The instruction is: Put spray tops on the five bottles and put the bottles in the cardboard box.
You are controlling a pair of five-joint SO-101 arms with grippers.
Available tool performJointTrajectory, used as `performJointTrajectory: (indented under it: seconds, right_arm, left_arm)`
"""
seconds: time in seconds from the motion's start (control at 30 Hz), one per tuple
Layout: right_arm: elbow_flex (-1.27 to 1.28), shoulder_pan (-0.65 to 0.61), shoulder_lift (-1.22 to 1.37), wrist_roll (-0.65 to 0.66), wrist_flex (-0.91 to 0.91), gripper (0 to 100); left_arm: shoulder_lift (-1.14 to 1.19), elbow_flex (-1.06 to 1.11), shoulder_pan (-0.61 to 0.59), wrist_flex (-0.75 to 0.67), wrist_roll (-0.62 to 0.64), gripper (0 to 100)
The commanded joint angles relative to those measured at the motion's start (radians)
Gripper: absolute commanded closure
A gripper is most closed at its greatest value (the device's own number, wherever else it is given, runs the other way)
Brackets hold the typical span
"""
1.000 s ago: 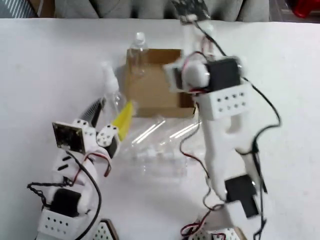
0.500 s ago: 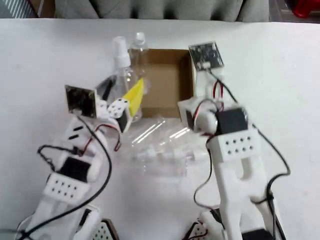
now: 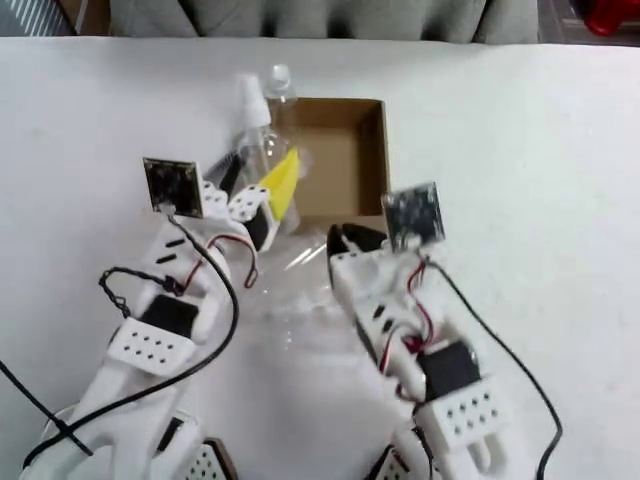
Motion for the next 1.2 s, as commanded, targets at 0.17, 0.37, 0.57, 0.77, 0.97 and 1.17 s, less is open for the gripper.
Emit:
performJointTrajectory:
  seconds: [0.17,0.37,0.57,0.77,0.97,1.17]
  right_arm:
    - [0.221,-0.182,-0.358,-0.006,-0.203,98.2]
    - [0.376,-0.239,-0.513,-0.006,-0.381,98.2]
    - [0.477,-0.285,-0.595,-0.005,-0.483,98.2]
    - [0.489,-0.285,-0.593,-0.005,-0.492,98.2]
    - [0.489,-0.28,-0.593,-0.005,-0.487,98.2]
    - [0.489,-0.28,-0.593,-0.005,-0.486,98.2]
  left_arm:
    - [0.015,0.057,0.01,-0.316,0.011,98]
    - [0.013,0.069,0.019,-0.285,0.009,98]
    - [0.005,0.071,0.019,-0.281,0.014,98]
    - [0.004,0.077,0.059,-0.261,0.009,98]
    - [-0.137,0.072,0.07,-0.123,0.009,98]
    - [-0.289,0.071,0.065,0.048,0.009,98]
